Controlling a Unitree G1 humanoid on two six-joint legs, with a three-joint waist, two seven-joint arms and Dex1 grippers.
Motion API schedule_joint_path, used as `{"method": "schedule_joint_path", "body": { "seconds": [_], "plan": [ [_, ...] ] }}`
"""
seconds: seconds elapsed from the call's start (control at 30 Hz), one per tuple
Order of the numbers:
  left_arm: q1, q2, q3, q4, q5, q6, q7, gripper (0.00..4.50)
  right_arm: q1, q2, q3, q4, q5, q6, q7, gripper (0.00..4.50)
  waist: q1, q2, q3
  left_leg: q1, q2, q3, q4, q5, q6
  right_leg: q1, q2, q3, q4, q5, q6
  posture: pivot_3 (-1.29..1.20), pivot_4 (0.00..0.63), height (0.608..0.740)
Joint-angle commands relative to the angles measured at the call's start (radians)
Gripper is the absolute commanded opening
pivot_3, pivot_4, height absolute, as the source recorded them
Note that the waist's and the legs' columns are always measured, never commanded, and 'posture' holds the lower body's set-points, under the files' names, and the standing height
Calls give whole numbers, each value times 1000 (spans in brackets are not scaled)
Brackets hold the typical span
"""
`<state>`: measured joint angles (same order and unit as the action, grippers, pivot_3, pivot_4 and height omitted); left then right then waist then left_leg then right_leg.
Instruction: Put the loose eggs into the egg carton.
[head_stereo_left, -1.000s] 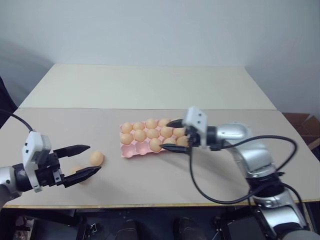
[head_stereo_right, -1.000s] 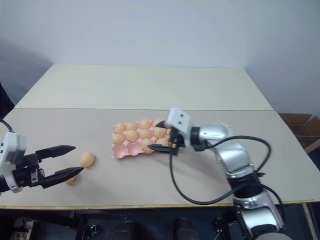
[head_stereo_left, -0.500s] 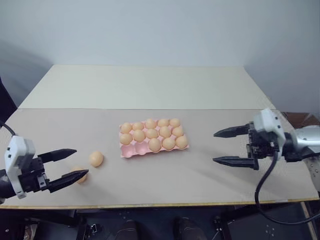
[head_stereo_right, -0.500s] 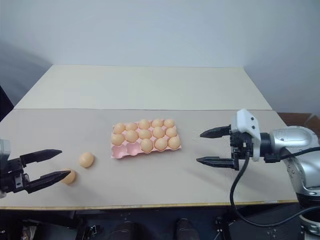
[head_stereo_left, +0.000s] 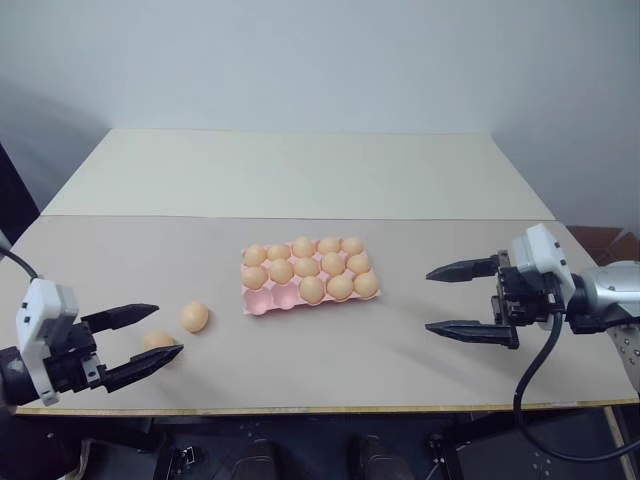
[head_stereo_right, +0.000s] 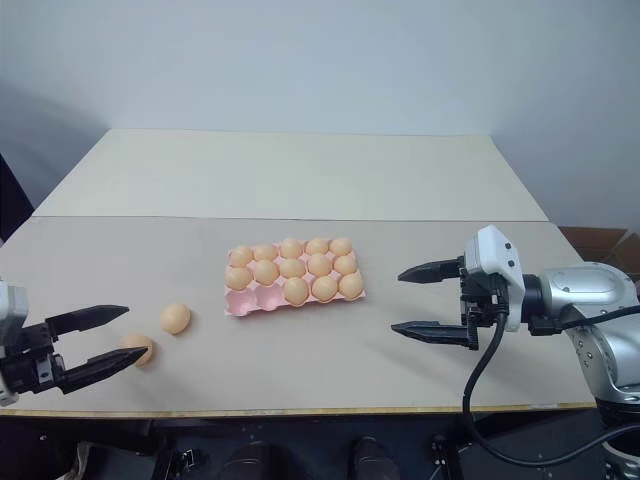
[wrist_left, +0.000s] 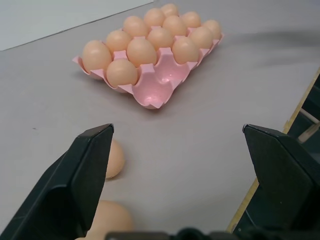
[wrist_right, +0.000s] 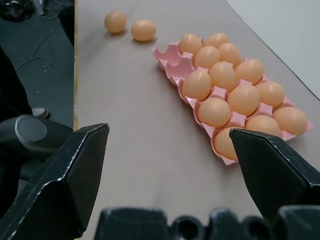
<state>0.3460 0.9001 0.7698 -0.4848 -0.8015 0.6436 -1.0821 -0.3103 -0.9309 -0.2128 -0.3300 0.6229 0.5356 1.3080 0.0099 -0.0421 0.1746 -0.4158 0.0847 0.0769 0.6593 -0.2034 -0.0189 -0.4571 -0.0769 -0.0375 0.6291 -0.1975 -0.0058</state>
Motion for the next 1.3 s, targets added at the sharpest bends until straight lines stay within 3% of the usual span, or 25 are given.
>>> {"method": "schedule_joint_path", "body": {
  "seconds": [0.03, 0.4, 0.53, 0.7, 0.97, 1.07, 1.3],
  "plan": [
    [17, 0, 38, -37, 6, 5, 30, 4500, -31, -7, -10, 0, 21, -26, 5, 4471, 0, 0, 0, 0, 0, 0, 0, 0, 0, 0, 0, 0, 0, 0, 0, 0, 150, 740],
    [138, -70, 51, -86, 97, -18, 115, 4500, -82, -5, 38, 22, 13, -43, 19, 4471, 3, 0, 0, 0, 0, 0, 0, 0, 0, 0, 0, 0, 0, 0, 0, 0, 150, 740],
    [92, -83, -4, -90, 113, 65, 248, 4500, -65, 3, 36, 2, 17, -45, 9, 4471, 7, 0, 0, 0, 0, 0, 0, -4, -6, 1, 0, 0, 0, 0, 0, 0, 150, 740],
    [8, -84, -134, -63, 136, 186, 395, 4500, -48, 6, 31, -23, 24, -44, -3, 4471, 3, 0, 0, 0, -1, 0, 0, -1, -1, 1, 0, 0, 0, 0, 0, 0, 150, 740],
    [-82, -64, -269, 11, 178, 247, 444, 4500, -31, -1, 9, -47, 38, -36, -22, 4471, 2, 0, 0, 0, 0, 0, 0, 0, 1, 1, 1, 1, 1, 0, 0, 0, 150, 740],
    [-87, -47, -282, 12, 193, 273, 456, 3904, -17, -7, -3, -57, 44, -33, -31, 4500, 2, 0, 0, 0, 0, 0, 0, 0, 1, 1, 0, 1, 1, 0, 0, 0, 150, 740],
    [-72, -38, -262, 4, 209, 263, 436, 1673, 3, -10, -10, -67, 48, -40, -49, 4500, 2, 0, 0, 0, 0, 0, 0, 0, 1, 1, 0, 1, 1, 0, 0, 0, 150, 740]
  ]
}}
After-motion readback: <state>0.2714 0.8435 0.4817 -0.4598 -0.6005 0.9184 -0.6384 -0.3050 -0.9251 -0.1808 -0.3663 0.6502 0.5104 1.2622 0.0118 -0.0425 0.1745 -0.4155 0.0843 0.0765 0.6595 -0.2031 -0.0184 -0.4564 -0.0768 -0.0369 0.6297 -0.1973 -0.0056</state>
